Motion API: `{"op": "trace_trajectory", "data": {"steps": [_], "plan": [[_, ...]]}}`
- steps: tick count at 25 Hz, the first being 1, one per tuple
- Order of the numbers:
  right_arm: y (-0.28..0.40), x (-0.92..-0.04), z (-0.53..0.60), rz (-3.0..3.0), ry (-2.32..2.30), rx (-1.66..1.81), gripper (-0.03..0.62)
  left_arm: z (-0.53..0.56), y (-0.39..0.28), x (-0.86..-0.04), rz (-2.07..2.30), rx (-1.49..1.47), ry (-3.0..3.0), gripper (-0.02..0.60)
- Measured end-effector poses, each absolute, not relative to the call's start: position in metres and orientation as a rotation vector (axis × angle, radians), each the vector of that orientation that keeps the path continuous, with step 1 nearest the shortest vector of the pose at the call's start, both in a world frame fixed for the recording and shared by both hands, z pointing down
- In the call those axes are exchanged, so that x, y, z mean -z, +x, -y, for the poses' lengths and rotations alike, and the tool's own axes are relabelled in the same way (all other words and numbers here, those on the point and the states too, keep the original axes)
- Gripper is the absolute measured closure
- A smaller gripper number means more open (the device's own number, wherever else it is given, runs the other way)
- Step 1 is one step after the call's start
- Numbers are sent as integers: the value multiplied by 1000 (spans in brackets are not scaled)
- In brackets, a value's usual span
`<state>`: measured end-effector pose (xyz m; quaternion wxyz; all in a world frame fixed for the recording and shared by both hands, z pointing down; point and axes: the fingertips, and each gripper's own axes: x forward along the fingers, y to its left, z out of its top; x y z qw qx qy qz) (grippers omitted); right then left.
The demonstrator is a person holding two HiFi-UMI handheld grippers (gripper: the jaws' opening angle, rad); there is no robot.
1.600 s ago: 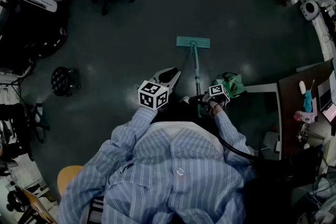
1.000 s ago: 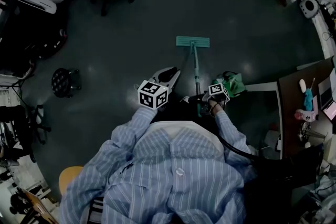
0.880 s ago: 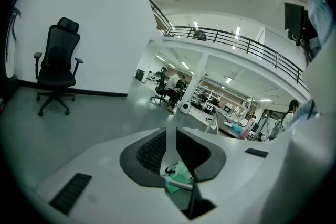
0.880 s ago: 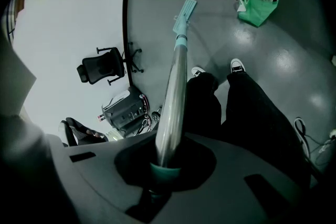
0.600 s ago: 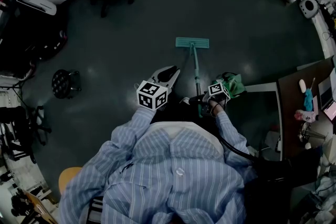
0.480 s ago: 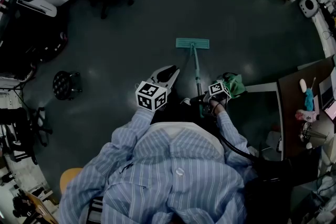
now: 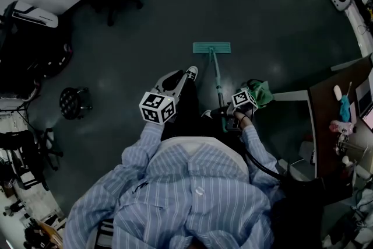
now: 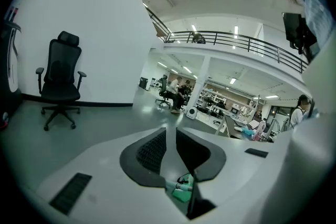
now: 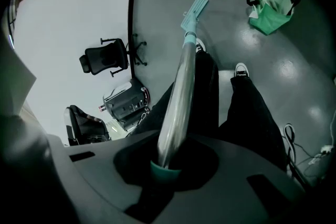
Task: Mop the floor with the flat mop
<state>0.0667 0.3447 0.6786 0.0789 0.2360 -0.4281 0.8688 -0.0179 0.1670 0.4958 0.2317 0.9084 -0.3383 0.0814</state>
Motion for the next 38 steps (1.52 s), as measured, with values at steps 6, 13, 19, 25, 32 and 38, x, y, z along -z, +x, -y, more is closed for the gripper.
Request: {"op": "trace_trajectory", "data": {"steps": [6,13,19,25,32,38], "plan": [[71,-674,-301,1288,687,-2587,563,-109,-14,-515,898,-260,2472,522],[73,-662,-221,1260,699,-2594,563,-18,-5,-525,820,-310,2462,522],[89,-657,-139,1216,694,-2516,562,68,-9,-532,808,-307,2420,522],[103,-662,-46,1210,687,-2489,562,124,-6,-553,753,-350,2391,522],[116,-662,83,1230,671,-2432,559,188,-19,-563,730,-394,2357,522],[121,-676,197,1255,677,-2411,557,244,-40,-573,840,-342,2242,522]]}}
